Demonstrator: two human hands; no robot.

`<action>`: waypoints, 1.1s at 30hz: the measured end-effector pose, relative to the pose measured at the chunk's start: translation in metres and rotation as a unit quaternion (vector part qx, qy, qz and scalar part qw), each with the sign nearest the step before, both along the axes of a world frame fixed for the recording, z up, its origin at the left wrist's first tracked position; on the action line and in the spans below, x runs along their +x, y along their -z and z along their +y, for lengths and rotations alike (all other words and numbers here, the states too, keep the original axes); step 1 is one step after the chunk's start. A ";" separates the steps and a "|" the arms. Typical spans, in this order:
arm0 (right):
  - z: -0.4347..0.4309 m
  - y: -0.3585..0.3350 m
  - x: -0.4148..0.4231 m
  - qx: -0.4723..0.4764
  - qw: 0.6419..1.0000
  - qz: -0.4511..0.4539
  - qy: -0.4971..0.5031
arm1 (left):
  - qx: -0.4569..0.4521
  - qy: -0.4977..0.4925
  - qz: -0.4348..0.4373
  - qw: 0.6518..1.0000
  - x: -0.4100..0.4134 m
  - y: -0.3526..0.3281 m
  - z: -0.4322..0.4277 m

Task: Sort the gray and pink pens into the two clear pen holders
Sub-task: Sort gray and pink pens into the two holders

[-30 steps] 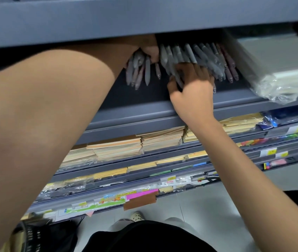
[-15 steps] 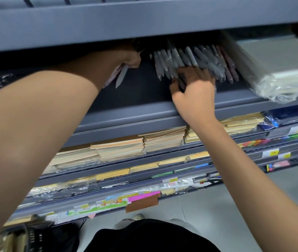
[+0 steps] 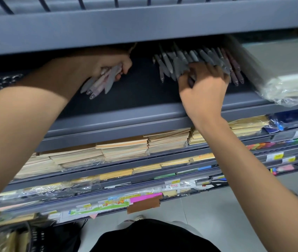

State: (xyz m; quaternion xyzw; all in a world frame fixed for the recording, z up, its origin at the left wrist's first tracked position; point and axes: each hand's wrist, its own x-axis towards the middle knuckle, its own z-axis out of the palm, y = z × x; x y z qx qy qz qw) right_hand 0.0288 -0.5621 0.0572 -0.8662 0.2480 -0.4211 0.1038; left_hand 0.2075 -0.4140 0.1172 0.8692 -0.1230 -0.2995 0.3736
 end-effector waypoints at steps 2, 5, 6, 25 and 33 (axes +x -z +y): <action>0.000 -0.007 0.000 0.050 0.995 -0.086 -0.015 | -0.032 0.015 0.040 0.999 -0.002 0.005 0.008; -0.001 -0.013 -0.004 0.191 0.957 -0.211 -0.060 | -0.103 0.017 0.115 0.988 -0.011 0.011 0.017; -0.001 -0.013 -0.006 0.241 0.942 -0.227 -0.062 | -0.130 0.012 0.147 0.980 -0.015 0.010 0.020; 0.017 -0.007 -0.092 0.766 0.570 -0.117 -0.273 | -0.368 -0.100 0.253 0.889 -0.103 0.017 0.029; 0.035 0.007 -0.107 0.752 0.579 0.020 -0.315 | -0.386 -0.178 0.178 0.888 -0.133 0.022 0.043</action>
